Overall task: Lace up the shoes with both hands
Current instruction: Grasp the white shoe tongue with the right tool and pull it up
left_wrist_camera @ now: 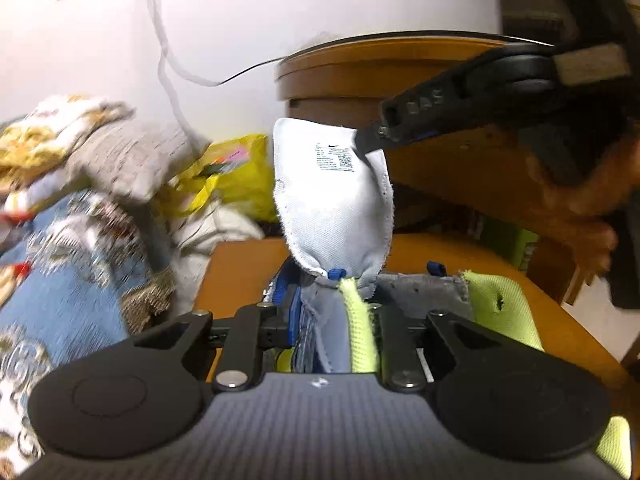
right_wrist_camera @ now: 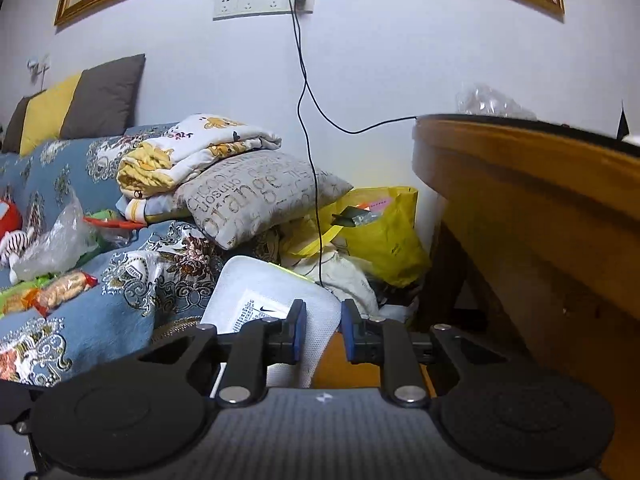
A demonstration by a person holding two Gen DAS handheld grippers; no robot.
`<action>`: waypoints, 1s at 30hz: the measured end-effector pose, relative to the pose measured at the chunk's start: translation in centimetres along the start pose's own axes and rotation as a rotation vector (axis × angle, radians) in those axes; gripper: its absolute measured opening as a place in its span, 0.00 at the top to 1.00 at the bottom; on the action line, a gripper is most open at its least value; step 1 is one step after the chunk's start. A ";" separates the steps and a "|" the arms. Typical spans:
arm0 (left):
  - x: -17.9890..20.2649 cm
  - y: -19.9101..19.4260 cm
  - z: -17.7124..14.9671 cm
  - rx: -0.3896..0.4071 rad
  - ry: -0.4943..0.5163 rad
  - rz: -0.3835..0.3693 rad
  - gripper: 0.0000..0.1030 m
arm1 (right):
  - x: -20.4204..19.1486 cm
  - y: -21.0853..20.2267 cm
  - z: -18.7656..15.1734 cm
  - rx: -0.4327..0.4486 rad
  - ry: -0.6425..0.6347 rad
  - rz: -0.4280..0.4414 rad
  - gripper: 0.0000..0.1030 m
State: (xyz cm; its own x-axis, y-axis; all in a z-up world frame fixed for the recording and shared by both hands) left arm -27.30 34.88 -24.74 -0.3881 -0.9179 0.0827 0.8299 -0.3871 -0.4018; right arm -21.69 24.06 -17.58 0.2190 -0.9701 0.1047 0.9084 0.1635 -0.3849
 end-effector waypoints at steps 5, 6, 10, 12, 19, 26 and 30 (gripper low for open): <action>-1.1 -1.1 -0.4 -0.116 -0.116 0.104 0.43 | -2.1 -0.7 -0.9 -0.012 -0.078 -0.032 0.36; -1.2 -1.6 -0.3 -0.122 -0.126 0.119 0.35 | -2.6 -1.0 -1.0 -0.003 -0.110 -0.047 0.30; -2.1 -2.9 -0.2 -0.117 -0.160 0.150 0.25 | -4.1 -2.4 -0.9 0.039 -0.208 -0.090 0.18; -2.5 -3.0 -0.3 -0.139 -0.194 0.145 0.19 | -4.5 -2.8 -0.8 0.043 -0.217 -0.104 0.14; -2.9 -2.9 -1.7 -0.234 -0.259 0.153 0.16 | -4.5 -3.8 -0.3 0.048 -0.192 -0.136 0.01; -2.3 -2.7 -2.3 -0.260 -0.262 0.121 0.16 | -3.6 -4.0 -0.8 0.025 -0.180 -0.173 0.01; -2.0 -2.5 -2.5 -0.269 -0.257 0.117 0.16 | -3.1 -3.8 -1.1 0.010 -0.143 -0.154 0.01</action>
Point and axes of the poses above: each gripper's, at about its wrist camera, not at the fingertips, and y roughly the way its jaws point, x to its right, z to its top, the point moved 10 cm from there along y, roughly the way its jaws point, and after that the axes turned 4 degrees about -y, right-handed, at the moved point
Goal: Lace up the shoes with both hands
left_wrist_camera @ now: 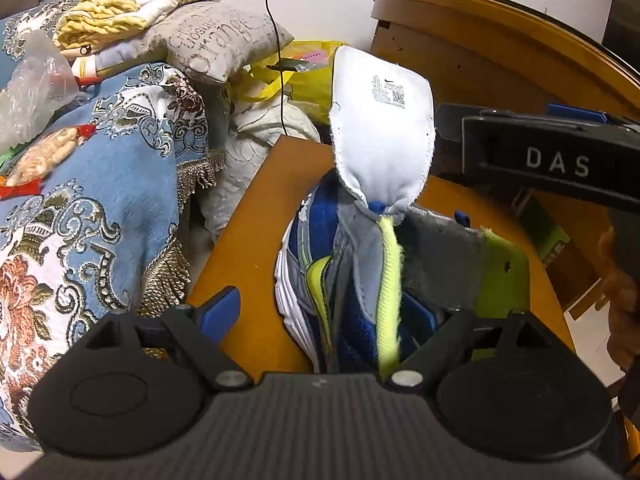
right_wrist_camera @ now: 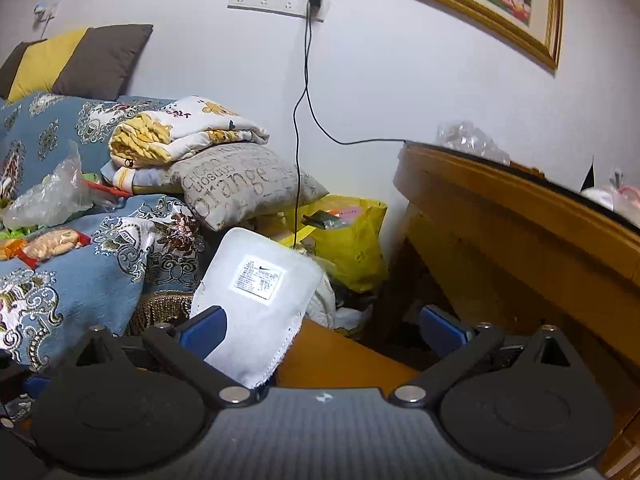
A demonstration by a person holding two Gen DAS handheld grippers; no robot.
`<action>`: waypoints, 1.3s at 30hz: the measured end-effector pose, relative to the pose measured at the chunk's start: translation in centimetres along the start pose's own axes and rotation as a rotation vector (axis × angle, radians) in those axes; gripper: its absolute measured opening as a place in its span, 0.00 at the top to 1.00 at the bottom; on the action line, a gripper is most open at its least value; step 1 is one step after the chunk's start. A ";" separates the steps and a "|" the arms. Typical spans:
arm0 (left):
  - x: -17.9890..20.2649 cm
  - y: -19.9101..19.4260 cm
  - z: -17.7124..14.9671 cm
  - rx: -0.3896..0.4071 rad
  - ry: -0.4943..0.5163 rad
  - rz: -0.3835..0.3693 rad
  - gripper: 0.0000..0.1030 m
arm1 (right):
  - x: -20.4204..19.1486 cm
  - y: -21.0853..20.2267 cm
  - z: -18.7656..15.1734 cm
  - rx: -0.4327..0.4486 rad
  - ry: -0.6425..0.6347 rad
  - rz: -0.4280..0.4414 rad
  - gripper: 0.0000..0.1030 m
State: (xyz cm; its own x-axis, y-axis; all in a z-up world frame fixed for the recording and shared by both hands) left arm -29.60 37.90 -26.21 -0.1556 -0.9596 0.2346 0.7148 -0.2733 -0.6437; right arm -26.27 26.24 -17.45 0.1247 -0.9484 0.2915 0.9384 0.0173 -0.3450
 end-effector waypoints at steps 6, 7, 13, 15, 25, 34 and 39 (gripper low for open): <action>0.2 0.3 -0.1 -0.006 0.007 -0.003 0.16 | 0.1 0.3 -0.3 -0.008 0.004 0.002 0.01; 0.2 0.4 -0.1 -0.007 0.007 -0.003 0.16 | 0.1 0.3 -0.3 -0.008 0.005 0.003 0.01; 0.2 0.8 -0.1 -0.010 0.007 -0.005 0.16 | -0.1 0.6 -0.4 -0.011 0.012 0.014 0.01; 0.2 0.9 -0.1 -0.008 0.009 -0.006 0.16 | -0.2 0.7 -0.4 -0.011 0.009 0.017 0.01; 0.6 1.5 -0.2 0.032 0.066 -0.048 0.53 | 1.0 4.1 0.0 -0.019 0.086 0.079 0.01; 0.6 1.2 0.2 0.130 0.157 -0.054 0.71 | 1.2 7.5 -1.3 -0.002 0.294 0.371 0.29; 1.8 1.0 1.3 0.255 0.203 -0.094 0.85 | 1.2 7.8 -1.9 0.059 0.323 0.524 0.70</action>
Point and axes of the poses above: each gripper's, at about its wrist camera, not at the fingertips, and y roughly the way its jaws point, x to its right, z to its top, the point moved 10 cm from there along y, roughly the way its jaws point, and after that the axes turned 4 degrees about -y, right-handed, at the moved point
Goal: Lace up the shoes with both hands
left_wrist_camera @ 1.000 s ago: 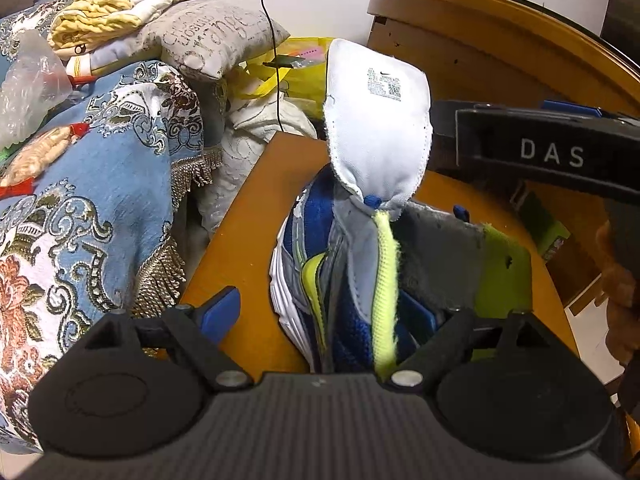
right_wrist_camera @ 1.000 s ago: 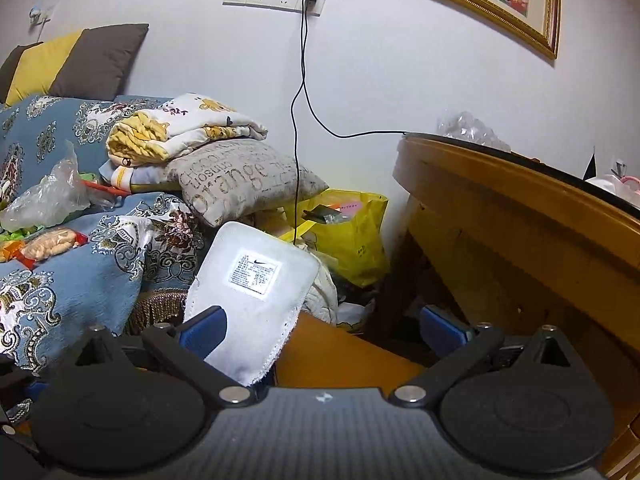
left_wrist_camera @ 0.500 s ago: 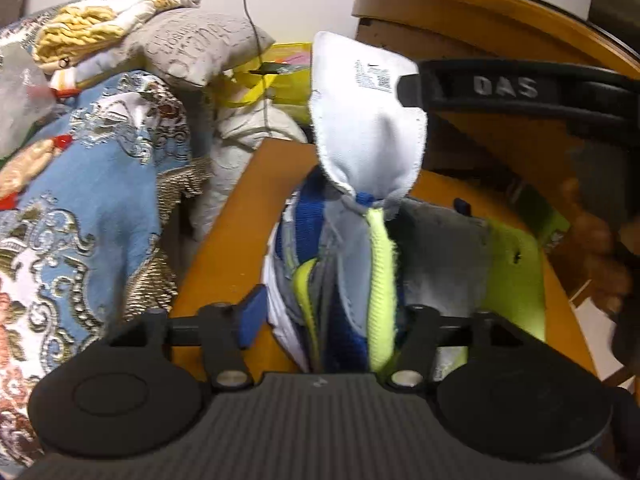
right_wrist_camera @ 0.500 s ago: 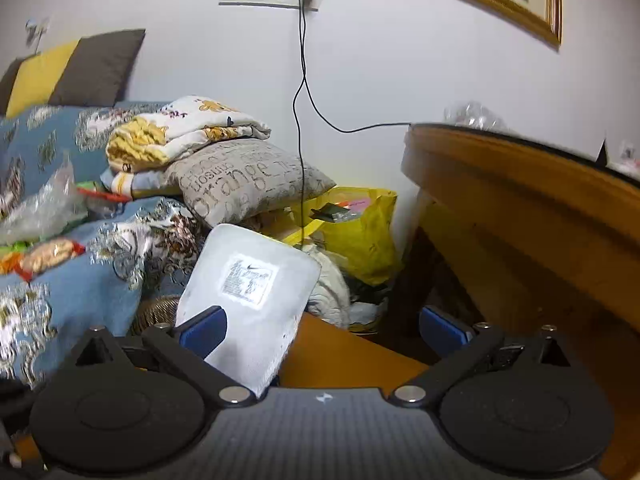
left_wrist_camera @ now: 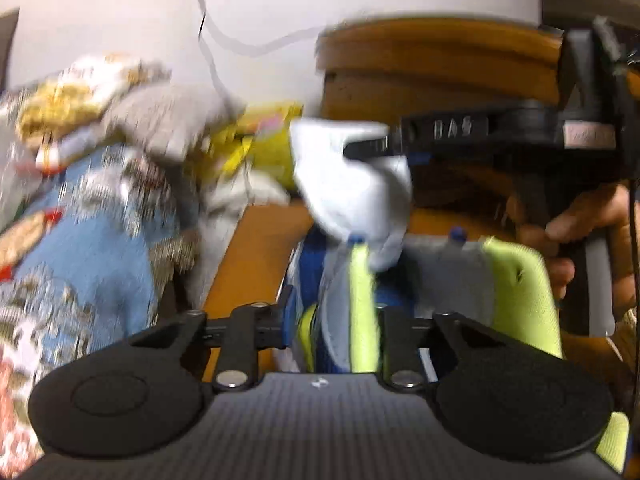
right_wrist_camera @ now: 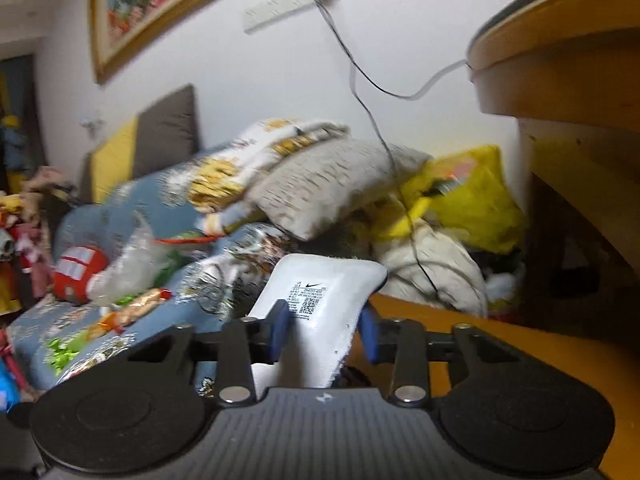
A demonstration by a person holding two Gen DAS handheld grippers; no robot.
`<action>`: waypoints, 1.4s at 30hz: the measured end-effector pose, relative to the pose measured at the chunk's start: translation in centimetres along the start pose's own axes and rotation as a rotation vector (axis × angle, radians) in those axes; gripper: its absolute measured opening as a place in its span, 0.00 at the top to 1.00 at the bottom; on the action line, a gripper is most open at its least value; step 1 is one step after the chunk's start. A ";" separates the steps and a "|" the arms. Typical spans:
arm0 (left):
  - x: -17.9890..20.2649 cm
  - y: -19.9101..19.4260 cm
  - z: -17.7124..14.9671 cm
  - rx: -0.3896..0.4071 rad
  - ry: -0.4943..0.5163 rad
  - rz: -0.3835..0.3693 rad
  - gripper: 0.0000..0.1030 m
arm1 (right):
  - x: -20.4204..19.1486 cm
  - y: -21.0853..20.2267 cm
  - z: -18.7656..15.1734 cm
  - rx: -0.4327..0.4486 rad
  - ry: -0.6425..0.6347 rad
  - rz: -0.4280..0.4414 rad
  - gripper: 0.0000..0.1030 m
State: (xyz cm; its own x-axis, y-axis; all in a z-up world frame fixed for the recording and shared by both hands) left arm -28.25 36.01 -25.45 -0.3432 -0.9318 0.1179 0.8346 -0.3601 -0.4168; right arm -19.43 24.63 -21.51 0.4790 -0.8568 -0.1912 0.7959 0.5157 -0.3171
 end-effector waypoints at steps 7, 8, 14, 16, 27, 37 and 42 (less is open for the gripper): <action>1.3 2.8 2.2 -0.008 0.069 0.032 0.88 | -0.2 -1.9 2.1 0.063 0.009 0.083 0.88; 1.5 3.3 2.4 -0.015 0.089 0.032 0.88 | -0.1 -2.1 2.2 0.071 0.004 0.073 0.89; 1.0 2.8 2.0 -0.013 0.082 -0.012 0.88 | -0.8 -3.2 2.3 0.076 -0.036 0.086 0.89; 0.4 2.7 2.0 -0.025 0.028 -0.040 0.87 | -1.4 -3.7 2.2 0.084 -0.072 0.108 0.89; 0.1 1.3 2.0 -0.057 -0.040 -0.093 0.76 | -2.1 -4.6 1.7 0.062 -0.143 0.141 0.83; -0.1 -0.1 1.8 -0.082 -0.048 -0.090 0.77 | -2.6 -3.2 1.4 0.050 -0.131 0.073 0.61; -0.4 -0.2 1.8 -0.088 -0.060 -0.105 0.77 | -2.7 -3.6 2.8 0.056 -0.113 0.013 0.53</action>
Point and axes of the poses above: each gripper's, at about its wrist camera, not at the fingertips, and y roughly the way its jaws point, x to its right, z to its top, the point moved 10 cm from there along y, roughly the way its jaws point, and after that the axes turned 4 degrees about -y, right-handed, at the moved point
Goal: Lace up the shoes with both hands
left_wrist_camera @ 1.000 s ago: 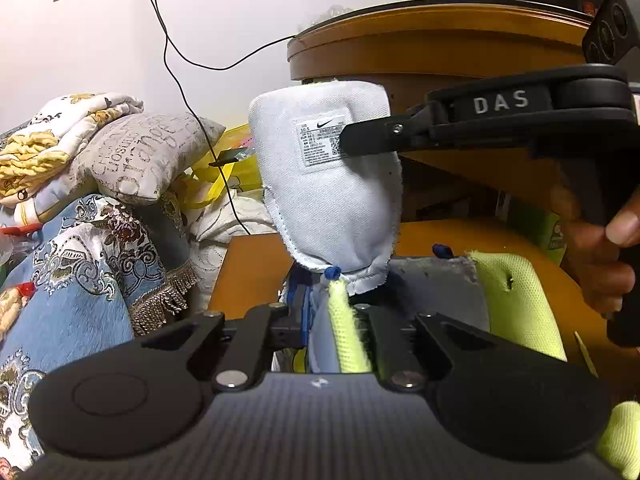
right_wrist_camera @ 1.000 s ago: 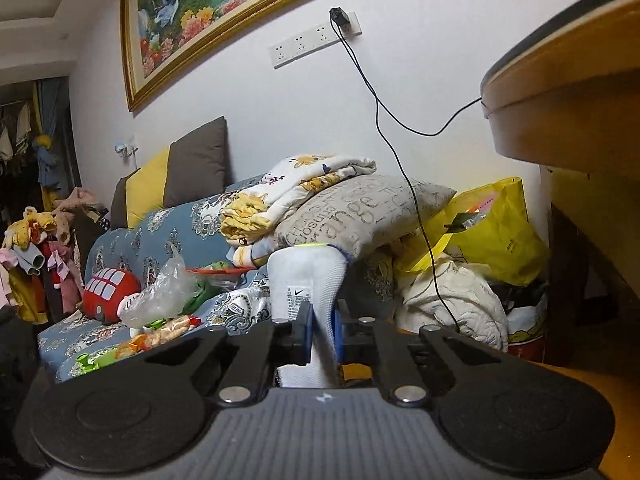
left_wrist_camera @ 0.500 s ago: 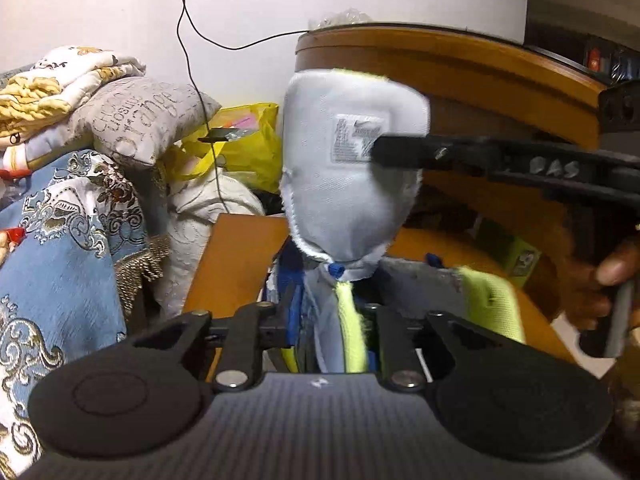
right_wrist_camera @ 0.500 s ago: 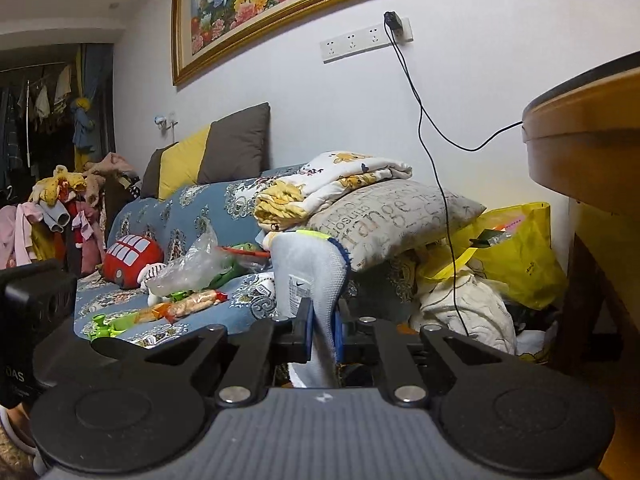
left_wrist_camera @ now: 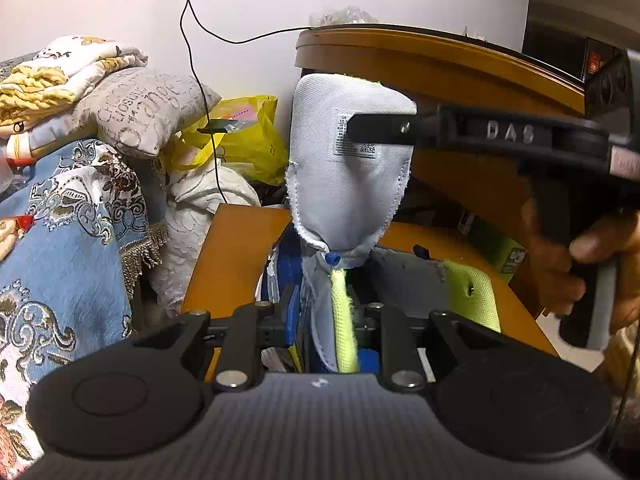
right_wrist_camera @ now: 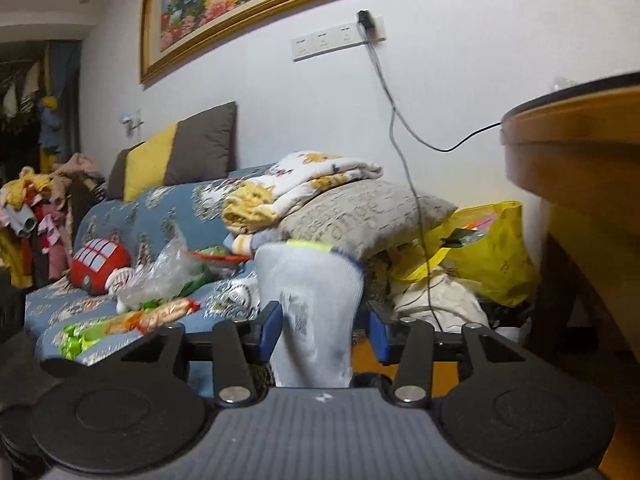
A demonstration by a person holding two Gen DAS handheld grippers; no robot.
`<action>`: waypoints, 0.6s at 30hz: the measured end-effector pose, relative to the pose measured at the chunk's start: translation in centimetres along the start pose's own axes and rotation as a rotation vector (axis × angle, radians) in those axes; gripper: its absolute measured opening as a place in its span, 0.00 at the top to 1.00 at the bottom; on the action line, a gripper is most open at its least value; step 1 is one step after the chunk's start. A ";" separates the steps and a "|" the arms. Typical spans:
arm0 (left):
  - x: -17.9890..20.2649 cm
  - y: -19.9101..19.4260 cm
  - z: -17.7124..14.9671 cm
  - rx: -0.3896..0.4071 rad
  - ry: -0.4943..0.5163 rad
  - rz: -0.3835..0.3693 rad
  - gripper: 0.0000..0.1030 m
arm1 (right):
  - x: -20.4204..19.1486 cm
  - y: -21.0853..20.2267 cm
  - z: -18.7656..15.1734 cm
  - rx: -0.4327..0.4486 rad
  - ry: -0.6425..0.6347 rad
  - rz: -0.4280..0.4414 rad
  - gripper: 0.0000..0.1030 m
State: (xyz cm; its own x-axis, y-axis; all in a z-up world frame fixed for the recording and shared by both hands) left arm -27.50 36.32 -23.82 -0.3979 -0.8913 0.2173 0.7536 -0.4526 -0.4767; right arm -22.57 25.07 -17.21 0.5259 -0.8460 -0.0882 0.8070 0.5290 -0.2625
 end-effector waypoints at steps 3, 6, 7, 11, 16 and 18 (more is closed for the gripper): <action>0.0 0.0 0.0 0.001 0.001 -0.006 0.77 | -0.1 -0.2 1.0 -0.020 -0.020 -0.032 0.56; -0.1 0.0 0.0 0.001 -0.004 -0.014 0.77 | -0.5 -0.4 2.0 -0.036 -0.068 -0.073 0.65; -0.1 0.0 0.0 0.002 -0.004 -0.015 0.77 | -0.7 -0.4 2.3 -0.045 -0.083 -0.085 0.66; 0.0 -0.1 0.0 0.008 0.005 -0.011 0.76 | -1.4 0.7 2.4 -0.103 -0.169 -0.148 0.66; 0.3 0.0 -0.1 0.013 0.006 -0.005 0.76 | -0.7 2.2 2.1 -0.181 -0.235 -0.242 0.69; 0.5 0.1 -0.1 0.013 0.003 -0.004 0.76 | 0.0 3.1 1.8 -0.217 -0.260 -0.279 0.70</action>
State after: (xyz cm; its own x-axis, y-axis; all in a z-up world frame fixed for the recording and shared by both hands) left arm -27.71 35.86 -23.85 -0.4026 -0.8893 0.2171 0.7588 -0.4568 -0.4643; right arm -19.66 26.83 -16.32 0.3684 -0.8949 0.2518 0.8670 0.2330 -0.4404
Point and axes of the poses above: each gripper's, at about its wrist camera, not at the fingertips, and y roughly the way its jaws point, x to its right, z to its top, the point moved 10 cm from there along y, roughly the way its jaws point, and after that the axes turned 4 degrees about -y, right-handed, at the moved point
